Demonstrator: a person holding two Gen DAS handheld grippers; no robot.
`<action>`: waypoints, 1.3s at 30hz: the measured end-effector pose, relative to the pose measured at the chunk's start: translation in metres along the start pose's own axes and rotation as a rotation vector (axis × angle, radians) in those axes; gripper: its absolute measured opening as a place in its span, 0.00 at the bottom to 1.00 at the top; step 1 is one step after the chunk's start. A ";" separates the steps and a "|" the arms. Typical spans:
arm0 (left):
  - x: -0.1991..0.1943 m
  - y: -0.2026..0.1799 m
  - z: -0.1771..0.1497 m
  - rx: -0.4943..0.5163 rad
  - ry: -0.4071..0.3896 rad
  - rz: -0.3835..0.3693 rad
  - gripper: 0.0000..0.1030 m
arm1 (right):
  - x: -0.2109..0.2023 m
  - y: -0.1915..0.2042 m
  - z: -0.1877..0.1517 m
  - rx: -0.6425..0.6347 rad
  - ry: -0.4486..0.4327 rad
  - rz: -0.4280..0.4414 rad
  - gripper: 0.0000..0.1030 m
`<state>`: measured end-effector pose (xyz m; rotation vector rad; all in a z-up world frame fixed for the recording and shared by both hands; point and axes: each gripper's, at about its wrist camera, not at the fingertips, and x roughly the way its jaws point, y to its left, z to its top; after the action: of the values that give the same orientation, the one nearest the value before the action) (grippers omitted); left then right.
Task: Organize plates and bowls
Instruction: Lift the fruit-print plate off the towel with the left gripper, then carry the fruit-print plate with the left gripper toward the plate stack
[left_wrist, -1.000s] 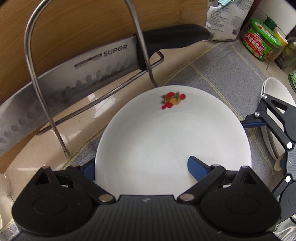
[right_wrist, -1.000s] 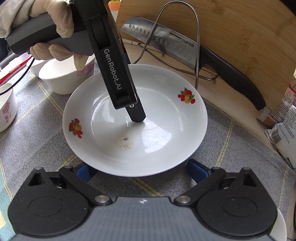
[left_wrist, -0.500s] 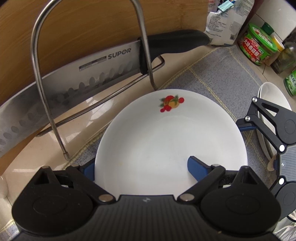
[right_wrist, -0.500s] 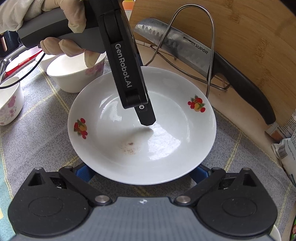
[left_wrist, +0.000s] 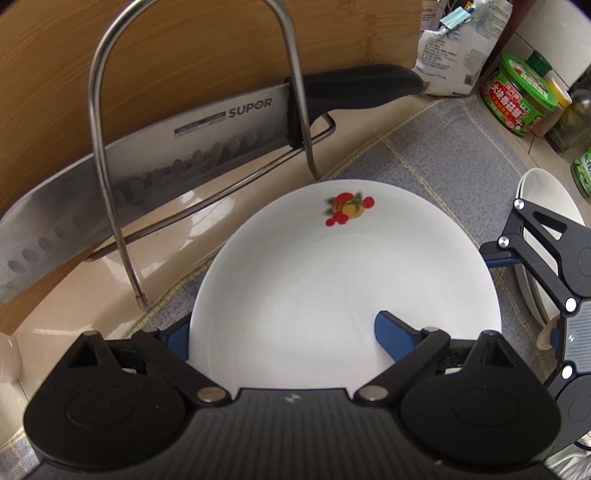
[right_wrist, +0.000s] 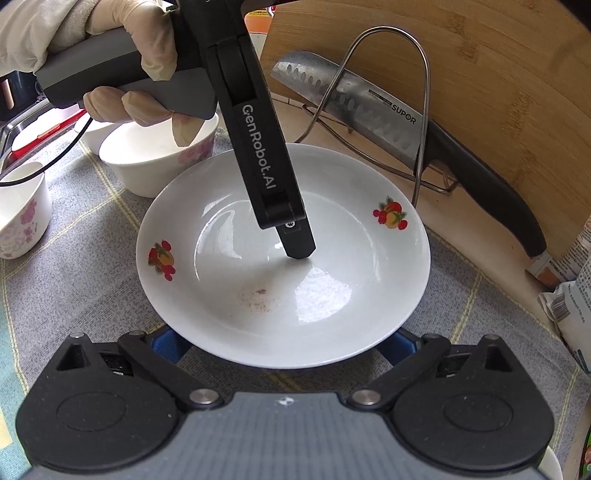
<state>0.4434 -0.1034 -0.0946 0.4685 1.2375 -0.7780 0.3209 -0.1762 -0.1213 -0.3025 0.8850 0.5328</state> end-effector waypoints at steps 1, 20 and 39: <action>-0.001 0.000 -0.001 0.000 -0.002 0.000 0.93 | 0.000 0.001 0.000 -0.002 0.000 -0.001 1.00; -0.029 -0.024 0.000 0.034 -0.060 -0.005 0.93 | -0.032 0.004 -0.004 0.032 -0.024 -0.038 1.00; -0.055 -0.061 -0.008 0.069 -0.099 0.014 0.93 | -0.066 0.017 -0.018 0.042 -0.055 -0.078 1.00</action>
<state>0.3853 -0.1233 -0.0385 0.4886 1.1173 -0.8247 0.2654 -0.1912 -0.0806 -0.2814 0.8267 0.4481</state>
